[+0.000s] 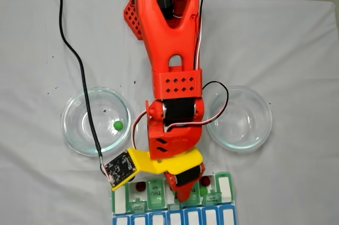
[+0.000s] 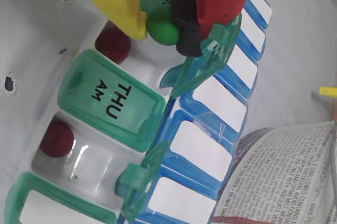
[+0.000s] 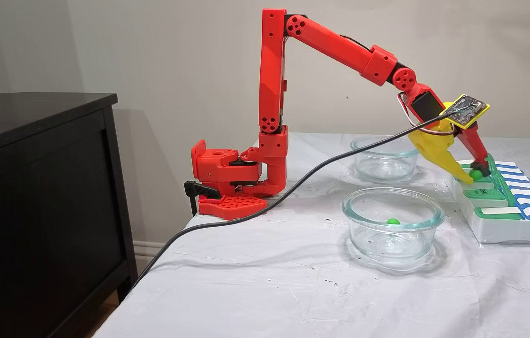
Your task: Sort medicines into box.
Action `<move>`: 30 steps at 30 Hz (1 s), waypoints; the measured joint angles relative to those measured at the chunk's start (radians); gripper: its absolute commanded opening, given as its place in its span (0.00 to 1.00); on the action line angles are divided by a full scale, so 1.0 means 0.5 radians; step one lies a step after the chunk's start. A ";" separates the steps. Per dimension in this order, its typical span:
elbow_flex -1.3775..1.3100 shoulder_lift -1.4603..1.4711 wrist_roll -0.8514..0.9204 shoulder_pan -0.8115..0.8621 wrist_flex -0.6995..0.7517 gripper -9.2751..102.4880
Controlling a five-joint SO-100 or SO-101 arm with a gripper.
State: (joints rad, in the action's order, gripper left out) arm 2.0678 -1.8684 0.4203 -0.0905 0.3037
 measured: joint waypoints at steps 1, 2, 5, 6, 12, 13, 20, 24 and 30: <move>0.000 0.000 0.018 0.000 -0.015 0.20; 0.000 0.000 0.031 0.000 -0.025 0.22; 0.000 0.000 0.025 0.009 -0.028 0.25; 0.000 0.000 0.009 0.018 -0.012 0.26; 0.000 0.028 -0.046 0.046 0.120 0.27; 0.000 0.028 -0.046 0.052 0.129 0.24; -0.114 -0.064 0.089 0.138 0.546 0.08; -0.313 -0.178 0.135 0.285 1.003 0.08; -0.552 -0.322 0.420 0.491 1.534 0.08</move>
State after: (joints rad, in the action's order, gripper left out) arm 1.7917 -2.0295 0.6305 0.1549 1.0707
